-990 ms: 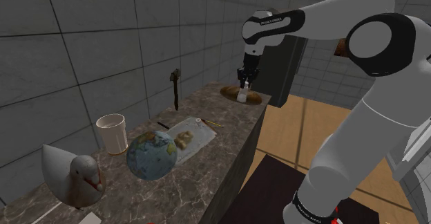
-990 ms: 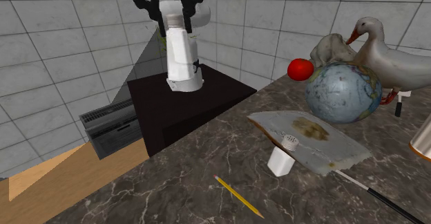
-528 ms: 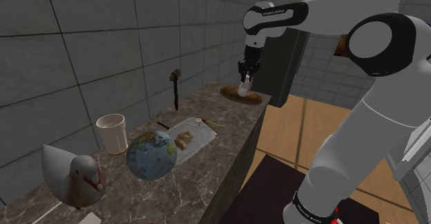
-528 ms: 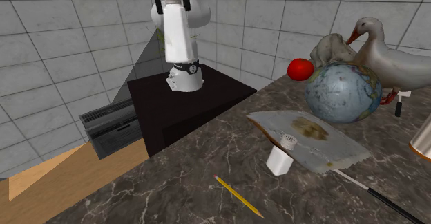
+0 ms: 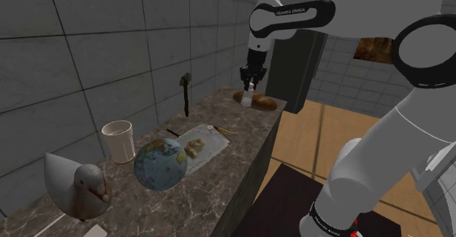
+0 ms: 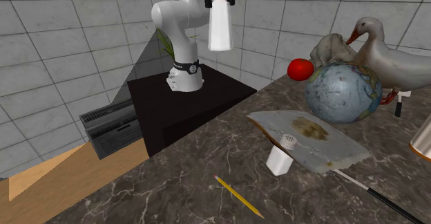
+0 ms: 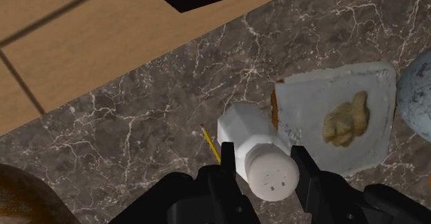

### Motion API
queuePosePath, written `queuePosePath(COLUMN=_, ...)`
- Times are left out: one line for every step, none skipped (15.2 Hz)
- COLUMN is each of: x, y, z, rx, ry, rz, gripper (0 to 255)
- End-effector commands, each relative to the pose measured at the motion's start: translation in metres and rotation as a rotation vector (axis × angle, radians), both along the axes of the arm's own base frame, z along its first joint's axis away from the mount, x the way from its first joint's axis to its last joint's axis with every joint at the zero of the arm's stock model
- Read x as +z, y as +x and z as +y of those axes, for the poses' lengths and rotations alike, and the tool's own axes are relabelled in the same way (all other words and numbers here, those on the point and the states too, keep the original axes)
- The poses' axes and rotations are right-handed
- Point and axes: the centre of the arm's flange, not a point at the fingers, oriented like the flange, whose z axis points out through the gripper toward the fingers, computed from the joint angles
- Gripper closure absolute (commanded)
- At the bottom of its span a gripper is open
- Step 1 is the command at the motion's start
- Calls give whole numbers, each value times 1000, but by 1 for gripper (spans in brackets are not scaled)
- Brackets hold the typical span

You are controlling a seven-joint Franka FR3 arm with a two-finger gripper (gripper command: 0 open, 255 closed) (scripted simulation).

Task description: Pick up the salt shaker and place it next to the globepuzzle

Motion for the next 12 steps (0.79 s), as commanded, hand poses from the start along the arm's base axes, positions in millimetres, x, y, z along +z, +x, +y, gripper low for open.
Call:
queuePosePath(x=-3, y=1, z=26, rx=-2, ry=0, rz=0, gripper=255)
queuePosePath(x=-3, y=2, z=39, rx=-2, ry=0, rz=0, gripper=255)
queuePosePath(x=-3, y=3, z=53, rx=-2, ry=0, rz=0, gripper=255)
queuePosePath(x=-3, y=3, z=66, rx=-2, ry=0, rz=0, gripper=255)
queuePosePath(x=-3, y=4, z=79, rx=-2, ry=0, rz=0, gripper=255)
queuePosePath(x=-3, y=5, z=92, rx=-2, ry=0, rz=0, gripper=255)
queuePosePath(x=-3, y=5, z=105, rx=-2, ry=0, rz=0, gripper=255)
queuePosePath(x=-3, y=6, z=119, rx=-2, ry=0, rz=0, gripper=255)
queuePosePath(x=-3, y=7, z=132, rx=-2, ry=0, rz=0, gripper=255)
queuePosePath(x=-3, y=7, z=145, rx=-2, ry=0, rz=0, gripper=255)
queuePosePath(x=-3, y=8, z=158, rx=-2, ry=0, rz=0, gripper=255)
queuePosePath(x=-3, y=9, z=171, rx=-2, ry=0, rz=0, gripper=255)
